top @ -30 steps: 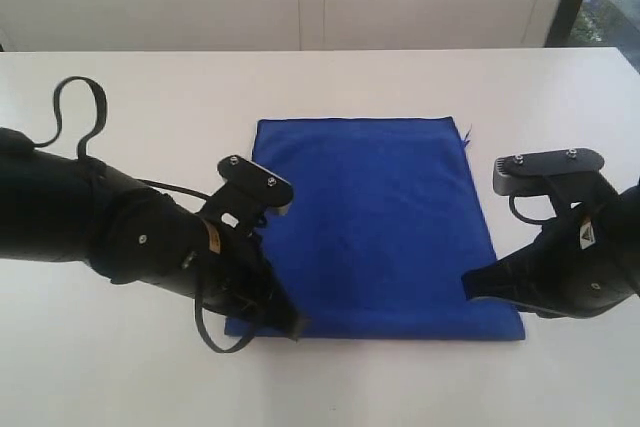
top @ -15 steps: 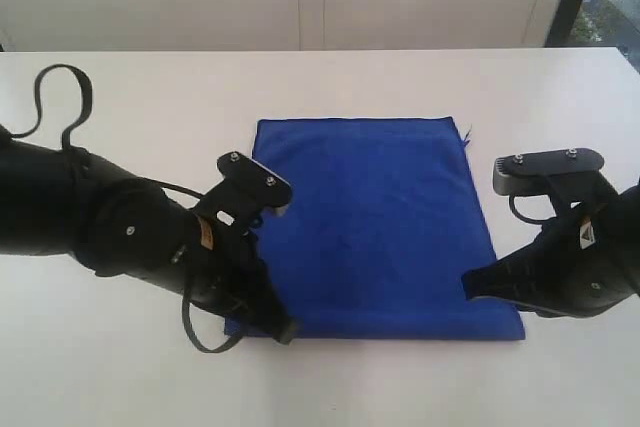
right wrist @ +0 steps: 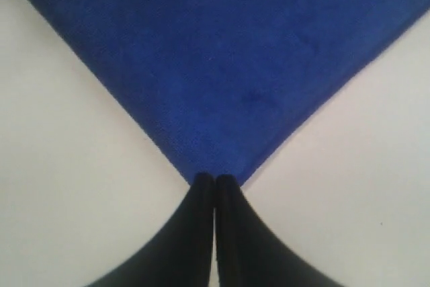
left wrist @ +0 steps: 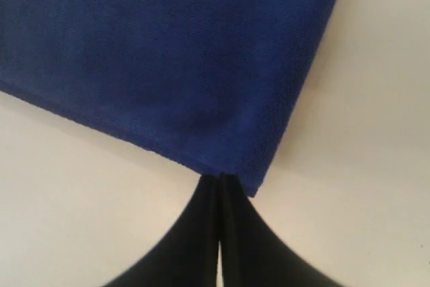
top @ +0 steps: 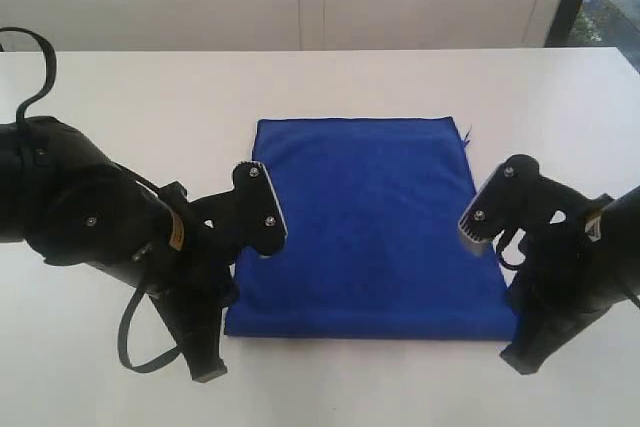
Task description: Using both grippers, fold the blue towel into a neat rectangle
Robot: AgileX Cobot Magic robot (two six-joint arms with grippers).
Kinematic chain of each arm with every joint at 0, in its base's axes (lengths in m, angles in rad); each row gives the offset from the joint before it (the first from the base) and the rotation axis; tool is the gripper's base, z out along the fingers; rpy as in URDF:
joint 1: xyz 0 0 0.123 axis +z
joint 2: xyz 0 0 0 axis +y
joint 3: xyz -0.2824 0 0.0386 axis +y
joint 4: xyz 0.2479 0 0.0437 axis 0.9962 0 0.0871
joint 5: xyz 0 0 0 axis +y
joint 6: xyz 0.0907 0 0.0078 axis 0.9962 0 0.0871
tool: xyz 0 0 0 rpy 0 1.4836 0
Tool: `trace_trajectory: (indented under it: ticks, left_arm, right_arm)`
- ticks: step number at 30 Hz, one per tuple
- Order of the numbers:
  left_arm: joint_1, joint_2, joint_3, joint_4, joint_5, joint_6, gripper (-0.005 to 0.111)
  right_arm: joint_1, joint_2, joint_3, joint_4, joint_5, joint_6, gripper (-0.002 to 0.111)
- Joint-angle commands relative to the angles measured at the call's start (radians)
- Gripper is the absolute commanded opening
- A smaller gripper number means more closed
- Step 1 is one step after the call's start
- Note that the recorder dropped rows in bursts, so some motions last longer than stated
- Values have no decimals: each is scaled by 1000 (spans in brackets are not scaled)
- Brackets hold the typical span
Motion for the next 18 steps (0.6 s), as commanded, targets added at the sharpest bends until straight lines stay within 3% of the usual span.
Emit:
trace_trajectory:
  ticks: [1,4,10,18]
  left_arm:
    - [-5,-3,-1,-19,-12,13,0]
    - [-5,-3,-1,-19,-16,21,6]
    - [-5,-3,-1,-19,-16,64,38]
    - [-5,-3,-1,-26,-28,125,39]
  right_arm:
    - [0,54,6,27,-23,-114,11]
    - [0,87,6,46,-36,-184,22]
    - [0,94,12,64,-45,-401,37]
    - [0,97,16,64,-63,-498,40]
